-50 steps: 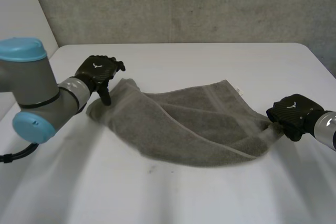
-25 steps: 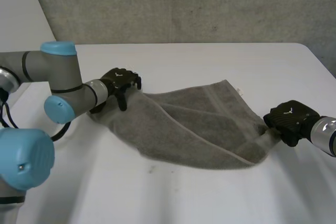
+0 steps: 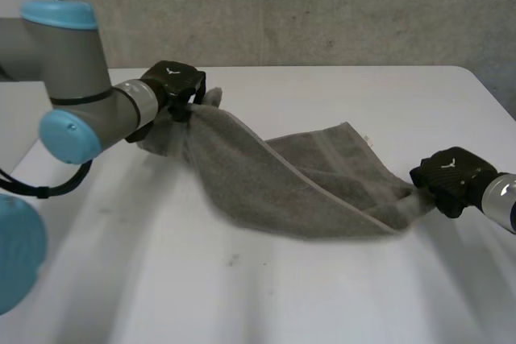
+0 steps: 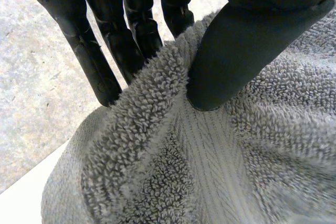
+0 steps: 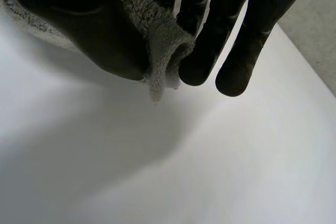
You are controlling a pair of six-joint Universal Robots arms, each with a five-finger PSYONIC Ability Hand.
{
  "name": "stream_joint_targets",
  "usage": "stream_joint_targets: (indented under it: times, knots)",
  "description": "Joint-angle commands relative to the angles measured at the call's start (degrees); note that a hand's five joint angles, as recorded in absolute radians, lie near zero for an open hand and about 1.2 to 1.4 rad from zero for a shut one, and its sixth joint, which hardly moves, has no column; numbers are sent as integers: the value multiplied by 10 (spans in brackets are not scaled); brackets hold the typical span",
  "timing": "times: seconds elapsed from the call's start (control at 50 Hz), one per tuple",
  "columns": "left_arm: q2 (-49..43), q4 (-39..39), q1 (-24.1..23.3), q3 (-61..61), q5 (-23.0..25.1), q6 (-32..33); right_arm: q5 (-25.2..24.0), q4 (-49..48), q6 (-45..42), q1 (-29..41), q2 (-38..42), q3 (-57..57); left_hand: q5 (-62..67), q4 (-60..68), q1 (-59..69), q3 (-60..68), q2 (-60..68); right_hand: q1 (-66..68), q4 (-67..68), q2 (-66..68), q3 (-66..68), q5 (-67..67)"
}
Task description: Fold the towel.
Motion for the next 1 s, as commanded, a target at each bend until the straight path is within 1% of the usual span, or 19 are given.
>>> stream_joint_targets:
  times: [0.02, 0.04, 0.06, 0.1, 0.12, 0.16, 0.22, 0.26, 0.3, 0.36, 0.38, 0.42, 0.44, 0.48, 0.5, 0.58, 0.86, 0.92, 1.0]
  knots:
    - [156, 17, 14, -218, 6, 3, -3, 41, 15, -19, -42, -13, 123, 103, 127, 103, 105, 46, 34, 53, 44, 36]
    - [192, 30, 19, -272, 6, 4, -8, 61, 24, -26, -52, -18, 123, 103, 127, 103, 105, 46, 34, 53, 44, 36]
    - [192, 30, 19, -272, 6, 4, -8, 61, 24, -26, -52, -18, 123, 103, 127, 103, 105, 46, 34, 53, 44, 36]
    - [268, 69, 38, -387, 6, 8, -32, 103, 41, -45, -75, -28, 123, 103, 127, 103, 105, 46, 34, 53, 44, 36]
    - [268, 69, 38, -387, 6, 8, -32, 104, 41, -45, -75, -28, 123, 103, 127, 103, 105, 46, 34, 53, 44, 36]
    - [339, 118, 58, -494, 7, 10, -68, 146, 41, -69, -93, -30, 123, 103, 127, 103, 105, 46, 34, 53, 44, 36]
    - [372, 146, 66, -543, 7, 10, -86, 162, 39, -81, -103, -30, 123, 103, 127, 103, 105, 46, 34, 53, 44, 36]
    - [425, 198, 86, -634, 6, 10, -115, 185, 35, -107, -125, -23, 123, 103, 127, 103, 105, 46, 34, 53, 44, 36]
    - [445, 221, 97, -676, 8, 10, -125, 191, 35, -120, -134, -20, 123, 103, 127, 103, 105, 46, 34, 53, 44, 36]
    - [472, 259, 115, -751, 11, 19, -143, 197, 35, -138, -147, -3, 22, 1, 25, 2, 3, 46, 34, 53, 44, 36]
    - [472, 259, 115, -751, 11, 19, -151, 197, 34, -140, -153, 6, 21, 0, 25, 1, 3, 46, 34, 53, 44, 36]
    - [482, 290, 116, -809, 12, 37, -156, 197, 33, -141, -156, 16, -165, -185, -161, -185, -183, 46, 34, 53, 44, 36]
    - [483, 290, 116, -809, 12, 37, -156, 197, 33, -141, -156, 16, -166, -186, -162, -186, -184, 46, 34, 53, 44, 36]
    - [485, 311, 111, -848, 11, 66, -162, 196, 33, -141, -156, 33, -251, -272, -248, -271, -270, 46, 34, 53, 44, 36]
    - [487, 314, 110, -858, 11, 81, -164, 196, 33, -141, -156, 40, -297, -317, -293, -316, -315, 46, 34, 53, 44, 36]
    - [496, 315, 109, -872, 11, 111, -163, 190, 33, -136, -156, 52, -329, -349, -325, -349, -347, 46, 34, 53, 44, 36]
    - [521, 315, 112, -831, 12, 104, -169, 182, 8, -135, -149, 71, -336, -356, -332, -356, -354, 46, 34, 53, 44, 36]
    - [511, 313, 109, -808, 15, 88, -169, 178, 8, -135, -148, 72, -322, -343, -319, -342, -341, 46, 34, 53, 44, 36]
    - [435, 311, 110, -755, 32, 72, -169, 173, 8, -137, -148, 74, -255, -276, -252, -275, -274, 46, 34, 53, 44, 36]
